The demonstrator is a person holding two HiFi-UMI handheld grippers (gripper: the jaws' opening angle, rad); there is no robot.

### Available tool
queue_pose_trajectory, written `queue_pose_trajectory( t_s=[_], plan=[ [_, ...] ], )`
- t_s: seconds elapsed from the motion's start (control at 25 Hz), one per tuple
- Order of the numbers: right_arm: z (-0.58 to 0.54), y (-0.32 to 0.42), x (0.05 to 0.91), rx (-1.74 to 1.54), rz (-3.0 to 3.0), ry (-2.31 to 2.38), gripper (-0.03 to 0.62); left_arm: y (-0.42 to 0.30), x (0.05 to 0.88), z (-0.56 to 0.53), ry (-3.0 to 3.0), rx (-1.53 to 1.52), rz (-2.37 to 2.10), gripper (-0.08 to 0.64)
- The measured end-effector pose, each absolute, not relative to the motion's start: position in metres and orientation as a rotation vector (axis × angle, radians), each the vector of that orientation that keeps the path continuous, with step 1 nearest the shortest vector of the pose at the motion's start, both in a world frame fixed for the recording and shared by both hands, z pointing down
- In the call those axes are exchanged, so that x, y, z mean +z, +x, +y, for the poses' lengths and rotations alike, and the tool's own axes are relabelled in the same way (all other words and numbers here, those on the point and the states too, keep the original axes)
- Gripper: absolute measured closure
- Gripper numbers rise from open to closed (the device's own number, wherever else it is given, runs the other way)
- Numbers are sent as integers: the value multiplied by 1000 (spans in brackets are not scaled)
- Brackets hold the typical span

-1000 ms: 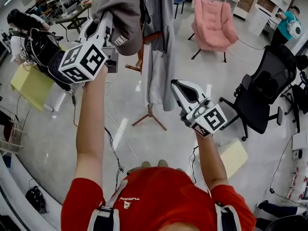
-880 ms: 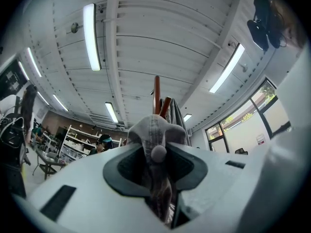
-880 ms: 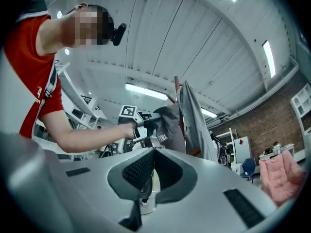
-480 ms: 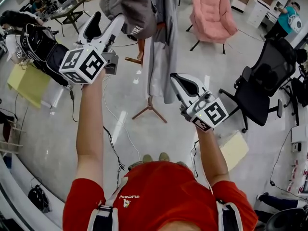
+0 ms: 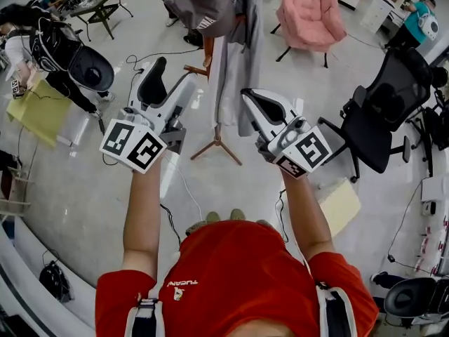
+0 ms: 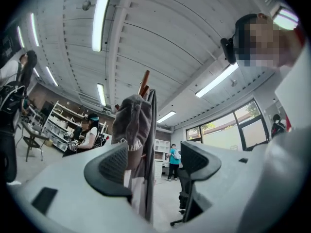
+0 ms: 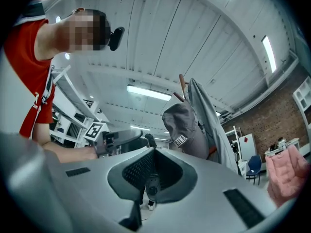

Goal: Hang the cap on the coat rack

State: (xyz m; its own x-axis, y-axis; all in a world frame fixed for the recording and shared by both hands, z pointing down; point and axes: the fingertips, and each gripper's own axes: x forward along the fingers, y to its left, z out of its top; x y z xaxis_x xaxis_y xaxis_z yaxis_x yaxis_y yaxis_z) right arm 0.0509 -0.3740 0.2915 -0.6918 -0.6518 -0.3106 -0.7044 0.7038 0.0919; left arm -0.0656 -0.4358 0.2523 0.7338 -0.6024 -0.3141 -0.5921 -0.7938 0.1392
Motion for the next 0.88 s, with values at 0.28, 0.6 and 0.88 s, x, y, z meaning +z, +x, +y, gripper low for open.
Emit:
queue_pose_trajectory(
  t_s=[0.28,0.6,0.88],
  plan=[
    [-362,39,284,286,2625,-1042,569,-62,289,-395,2833,-508,-978,503],
    [-346,33,288,313,2623,-1038,569,-36,296,-365,2913,-431,-869,552],
    [-344,39,291,300,2623,-1062,569,-28,297,-360,2909,-432,-844,552]
  ],
)
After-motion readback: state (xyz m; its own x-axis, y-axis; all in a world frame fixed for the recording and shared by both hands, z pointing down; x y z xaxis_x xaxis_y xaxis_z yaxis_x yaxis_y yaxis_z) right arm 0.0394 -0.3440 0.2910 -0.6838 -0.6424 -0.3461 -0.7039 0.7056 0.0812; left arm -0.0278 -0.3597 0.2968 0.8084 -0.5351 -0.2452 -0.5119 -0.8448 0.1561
